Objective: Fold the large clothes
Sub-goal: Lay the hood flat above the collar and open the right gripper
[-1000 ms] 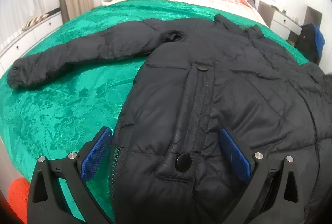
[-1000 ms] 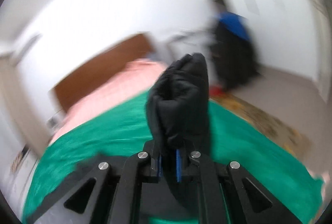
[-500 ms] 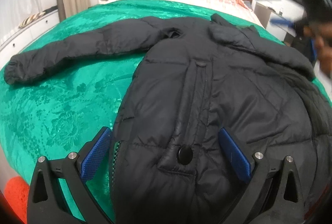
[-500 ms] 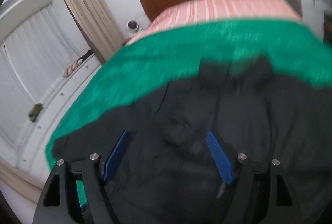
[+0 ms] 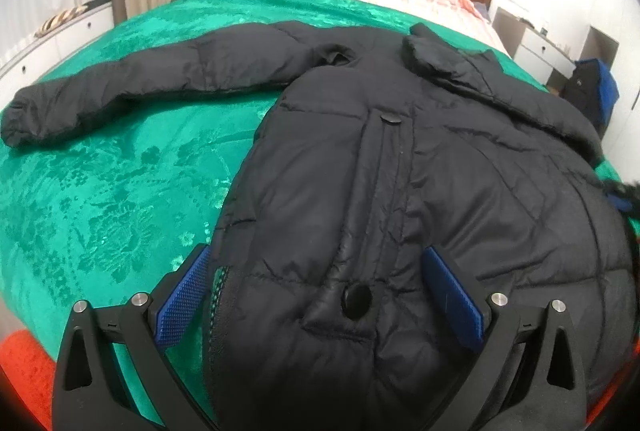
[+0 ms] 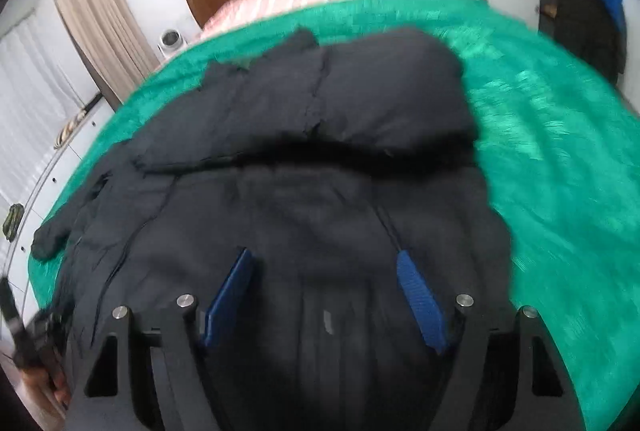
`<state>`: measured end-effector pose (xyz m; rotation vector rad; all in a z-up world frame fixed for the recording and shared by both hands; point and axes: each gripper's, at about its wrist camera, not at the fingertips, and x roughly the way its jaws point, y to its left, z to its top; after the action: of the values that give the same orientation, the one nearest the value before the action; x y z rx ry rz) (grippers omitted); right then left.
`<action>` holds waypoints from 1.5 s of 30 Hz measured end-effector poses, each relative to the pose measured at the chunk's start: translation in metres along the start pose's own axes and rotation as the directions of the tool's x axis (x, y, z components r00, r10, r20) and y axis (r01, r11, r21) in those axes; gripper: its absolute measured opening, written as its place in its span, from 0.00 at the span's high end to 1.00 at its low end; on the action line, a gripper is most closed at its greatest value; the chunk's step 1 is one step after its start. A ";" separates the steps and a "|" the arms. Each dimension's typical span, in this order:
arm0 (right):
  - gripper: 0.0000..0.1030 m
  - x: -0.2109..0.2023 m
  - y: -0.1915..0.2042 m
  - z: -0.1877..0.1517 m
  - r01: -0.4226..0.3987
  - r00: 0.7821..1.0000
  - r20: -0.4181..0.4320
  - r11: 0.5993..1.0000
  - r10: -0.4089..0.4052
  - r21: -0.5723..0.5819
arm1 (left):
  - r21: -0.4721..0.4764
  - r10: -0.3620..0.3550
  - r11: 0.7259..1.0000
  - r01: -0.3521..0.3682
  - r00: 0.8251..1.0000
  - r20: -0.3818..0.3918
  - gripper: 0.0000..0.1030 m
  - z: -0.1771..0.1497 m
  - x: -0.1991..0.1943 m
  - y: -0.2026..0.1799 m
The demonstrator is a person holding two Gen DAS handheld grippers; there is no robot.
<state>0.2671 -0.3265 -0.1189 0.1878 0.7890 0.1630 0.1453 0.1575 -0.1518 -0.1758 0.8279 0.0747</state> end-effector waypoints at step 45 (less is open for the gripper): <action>0.00 -0.033 0.047 -0.115 0.159 0.976 0.173 0.974 -0.131 -0.162 | 0.000 -0.001 1.000 0.001 0.991 0.133 0.01 0.002 -0.072 -0.009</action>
<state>0.1582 -0.2762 -0.1647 -0.0242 0.6210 0.0769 0.0996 0.1497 -0.0962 -0.1698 0.6946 0.0849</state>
